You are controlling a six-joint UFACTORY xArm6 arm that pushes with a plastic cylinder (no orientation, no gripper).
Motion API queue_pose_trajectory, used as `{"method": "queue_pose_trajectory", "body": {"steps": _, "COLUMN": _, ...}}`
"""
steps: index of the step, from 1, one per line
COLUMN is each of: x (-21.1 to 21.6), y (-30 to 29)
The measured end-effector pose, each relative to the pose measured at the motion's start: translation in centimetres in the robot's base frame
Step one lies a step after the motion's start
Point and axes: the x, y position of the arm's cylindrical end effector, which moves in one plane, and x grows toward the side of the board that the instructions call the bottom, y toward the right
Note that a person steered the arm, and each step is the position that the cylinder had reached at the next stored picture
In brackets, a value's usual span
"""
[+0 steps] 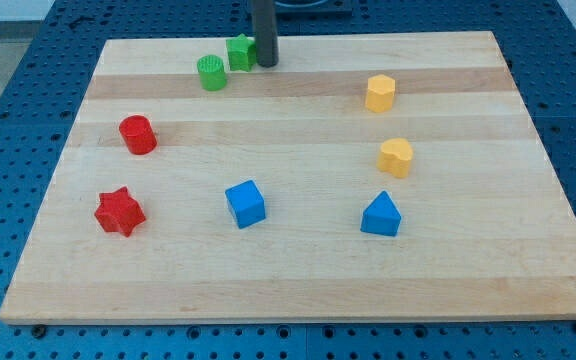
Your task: Slide the green star to the top of green circle
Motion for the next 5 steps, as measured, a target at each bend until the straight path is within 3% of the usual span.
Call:
{"method": "queue_pose_trajectory", "body": {"steps": 1, "x": -2.7, "y": 2.9}}
{"method": "queue_pose_trajectory", "body": {"steps": 2, "x": -4.5, "y": 2.1}}
{"method": "queue_pose_trajectory", "body": {"steps": 4, "x": -3.0, "y": -3.1}}
{"method": "queue_pose_trajectory", "body": {"steps": 5, "x": -2.9, "y": -1.1}}
